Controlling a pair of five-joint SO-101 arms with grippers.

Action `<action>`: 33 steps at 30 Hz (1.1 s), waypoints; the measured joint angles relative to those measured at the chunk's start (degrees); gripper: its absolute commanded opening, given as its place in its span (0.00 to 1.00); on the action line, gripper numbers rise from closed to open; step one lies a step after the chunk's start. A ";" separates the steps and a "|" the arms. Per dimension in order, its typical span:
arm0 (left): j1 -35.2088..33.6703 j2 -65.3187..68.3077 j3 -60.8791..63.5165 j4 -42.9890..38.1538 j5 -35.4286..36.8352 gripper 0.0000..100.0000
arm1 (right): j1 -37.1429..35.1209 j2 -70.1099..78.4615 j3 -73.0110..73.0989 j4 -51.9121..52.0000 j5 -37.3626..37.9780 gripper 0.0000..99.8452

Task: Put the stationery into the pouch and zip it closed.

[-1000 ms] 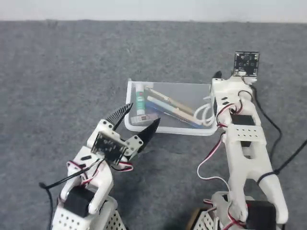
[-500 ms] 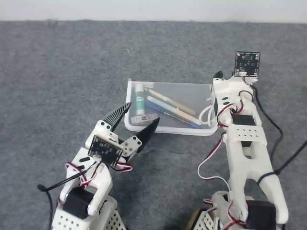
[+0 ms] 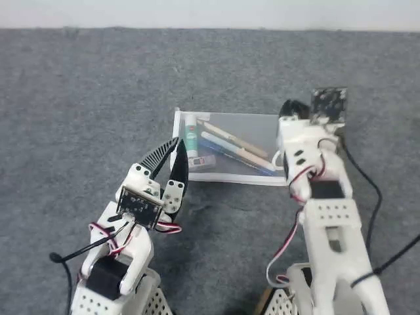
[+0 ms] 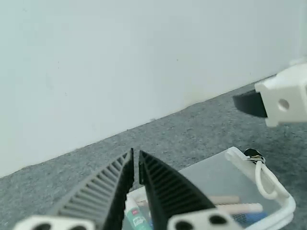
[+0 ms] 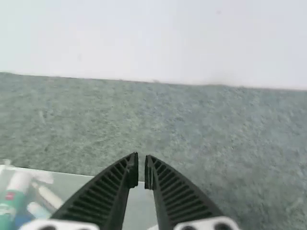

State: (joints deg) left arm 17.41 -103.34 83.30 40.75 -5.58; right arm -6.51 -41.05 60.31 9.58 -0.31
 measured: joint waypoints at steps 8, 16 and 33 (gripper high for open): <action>0.00 0.00 5.71 -6.68 -0.88 0.01 | -3.16 -7.91 4.84 0.00 0.00 0.01; 0.00 0.00 12.31 -13.63 -2.90 0.01 | -3.52 -18.64 9.49 0.00 0.00 0.01; -7.82 0.09 14.15 -4.66 -2.90 0.01 | -6.24 -46.15 29.45 0.00 0.00 0.01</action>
State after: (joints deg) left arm 9.58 -103.25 97.45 36.09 -8.48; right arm -12.75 -87.21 89.76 9.58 -0.31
